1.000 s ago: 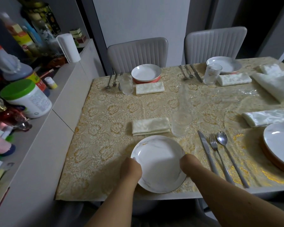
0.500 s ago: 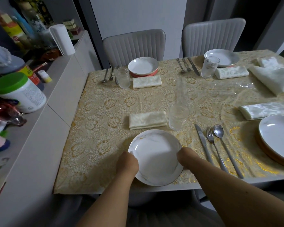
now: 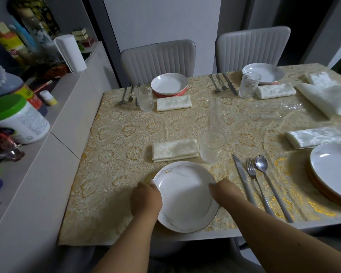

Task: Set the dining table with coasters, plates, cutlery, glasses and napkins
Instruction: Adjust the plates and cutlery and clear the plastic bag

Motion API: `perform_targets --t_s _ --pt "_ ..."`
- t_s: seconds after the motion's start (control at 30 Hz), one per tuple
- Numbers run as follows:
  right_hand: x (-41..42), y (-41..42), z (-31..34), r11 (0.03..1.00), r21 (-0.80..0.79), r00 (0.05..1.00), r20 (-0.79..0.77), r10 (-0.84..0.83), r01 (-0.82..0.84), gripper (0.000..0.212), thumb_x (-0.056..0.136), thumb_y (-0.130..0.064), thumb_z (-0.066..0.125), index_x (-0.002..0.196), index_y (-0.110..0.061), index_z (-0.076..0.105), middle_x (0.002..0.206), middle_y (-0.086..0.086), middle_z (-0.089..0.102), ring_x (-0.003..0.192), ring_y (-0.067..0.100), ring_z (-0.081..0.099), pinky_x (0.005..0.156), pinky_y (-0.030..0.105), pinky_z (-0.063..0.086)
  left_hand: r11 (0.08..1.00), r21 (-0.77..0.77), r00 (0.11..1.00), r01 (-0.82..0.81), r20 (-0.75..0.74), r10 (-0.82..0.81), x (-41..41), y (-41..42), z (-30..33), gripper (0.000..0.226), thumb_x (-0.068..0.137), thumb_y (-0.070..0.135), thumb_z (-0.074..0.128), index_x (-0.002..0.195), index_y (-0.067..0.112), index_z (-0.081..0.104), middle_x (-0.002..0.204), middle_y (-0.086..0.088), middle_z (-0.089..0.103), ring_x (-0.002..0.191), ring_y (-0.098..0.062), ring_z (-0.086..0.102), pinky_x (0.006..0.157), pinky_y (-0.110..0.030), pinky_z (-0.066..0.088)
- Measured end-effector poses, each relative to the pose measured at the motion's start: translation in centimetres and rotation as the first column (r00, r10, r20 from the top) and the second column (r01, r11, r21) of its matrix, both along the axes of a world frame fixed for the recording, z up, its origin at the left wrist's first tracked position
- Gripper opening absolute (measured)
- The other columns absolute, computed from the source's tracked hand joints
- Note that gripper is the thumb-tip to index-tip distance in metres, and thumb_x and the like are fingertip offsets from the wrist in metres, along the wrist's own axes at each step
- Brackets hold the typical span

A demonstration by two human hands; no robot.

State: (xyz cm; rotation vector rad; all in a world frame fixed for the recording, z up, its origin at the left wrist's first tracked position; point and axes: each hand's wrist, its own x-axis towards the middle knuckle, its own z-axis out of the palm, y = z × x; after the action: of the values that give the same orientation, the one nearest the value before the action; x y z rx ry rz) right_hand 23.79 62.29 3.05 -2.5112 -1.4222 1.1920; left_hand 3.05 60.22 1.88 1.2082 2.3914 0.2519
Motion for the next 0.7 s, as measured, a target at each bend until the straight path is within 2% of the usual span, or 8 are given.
perform_targets --t_s 0.07,0.1,0.23,0.43,0.6,0.7 --pt "0.6 0.6 0.2 0.977 0.164 0.991 -0.007 -0.135 0.134 0.068 0.085 -0.052 0.057 0.130 -0.003 0.043 0.125 0.014 0.056 0.115 0.032 0.054 0.090 0.036 0.045 0.996 0.086 1.000 -0.025 0.008 0.024 -0.6 1.7 0.6 0.046 0.101 0.037 0.036 0.118 -0.002 0.053 0.117 -0.021 0.060 0.108 -0.036 0.058 0.084 -0.039 0.047" --pt "0.9 1.0 0.3 0.957 0.242 0.987 -0.015 -0.160 0.159 0.075 0.082 -0.055 0.061 0.131 -0.002 0.042 0.129 0.015 0.054 0.118 0.033 0.052 0.093 0.037 0.044 0.993 0.117 0.999 -0.022 0.033 0.018 -0.9 2.8 0.7 0.042 0.100 0.035 0.039 0.115 -0.001 0.054 0.115 -0.020 0.062 0.107 -0.036 0.058 0.083 -0.039 0.047" --pt "1.3 3.2 0.2 0.866 0.455 0.978 -0.094 -0.185 0.207 0.085 0.073 -0.047 0.075 0.135 -0.001 0.039 0.136 0.018 0.046 0.127 0.033 0.044 0.104 0.039 0.038 0.989 0.131 0.990 -0.065 0.135 0.047 -1.7 7.9 0.6 0.040 0.097 0.034 0.047 0.113 -0.001 0.058 0.115 -0.020 0.064 0.107 -0.038 0.059 0.087 -0.040 0.048" --pt "1.4 5.7 -1.1 0.794 0.561 0.970 -0.186 -0.155 0.234 0.098 0.060 -0.044 0.084 0.138 -0.010 0.035 0.134 0.012 0.047 0.124 0.029 0.046 0.103 0.045 0.040 0.991 0.042 0.962 -0.126 0.247 0.112 -1.1 12.8 -0.4 0.058 0.095 0.041 0.054 0.127 -0.007 0.050 0.128 -0.024 0.057 0.117 -0.039 0.056 0.091 -0.039 0.046" --pt "1.3 7.1 -1.6 0.768 0.611 0.971 -0.230 -0.057 0.190 0.093 0.059 -0.033 0.088 0.135 -0.012 0.038 0.131 0.008 0.052 0.119 0.028 0.051 0.090 0.031 0.041 0.998 -0.015 0.981 -0.063 0.182 0.065 -1.0 14.2 -1.1 0.049 0.096 0.035 0.055 0.120 -0.007 0.057 0.123 -0.023 0.062 0.113 -0.037 0.059 0.087 -0.037 0.048" --pt "1.6 7.6 -2.1 0.767 0.607 0.964 -0.260 -0.053 0.206 0.085 0.063 -0.032 0.086 0.131 -0.014 0.039 0.127 0.007 0.056 0.114 0.028 0.054 0.082 0.027 0.040 1.000 -0.022 0.989 -0.002 0.146 0.005 -1.3 14.3 -1.4 0.044 0.096 0.033 0.056 0.115 -0.006 0.060 0.119 -0.022 0.064 0.110 -0.036 0.061 0.084 -0.035 0.047"
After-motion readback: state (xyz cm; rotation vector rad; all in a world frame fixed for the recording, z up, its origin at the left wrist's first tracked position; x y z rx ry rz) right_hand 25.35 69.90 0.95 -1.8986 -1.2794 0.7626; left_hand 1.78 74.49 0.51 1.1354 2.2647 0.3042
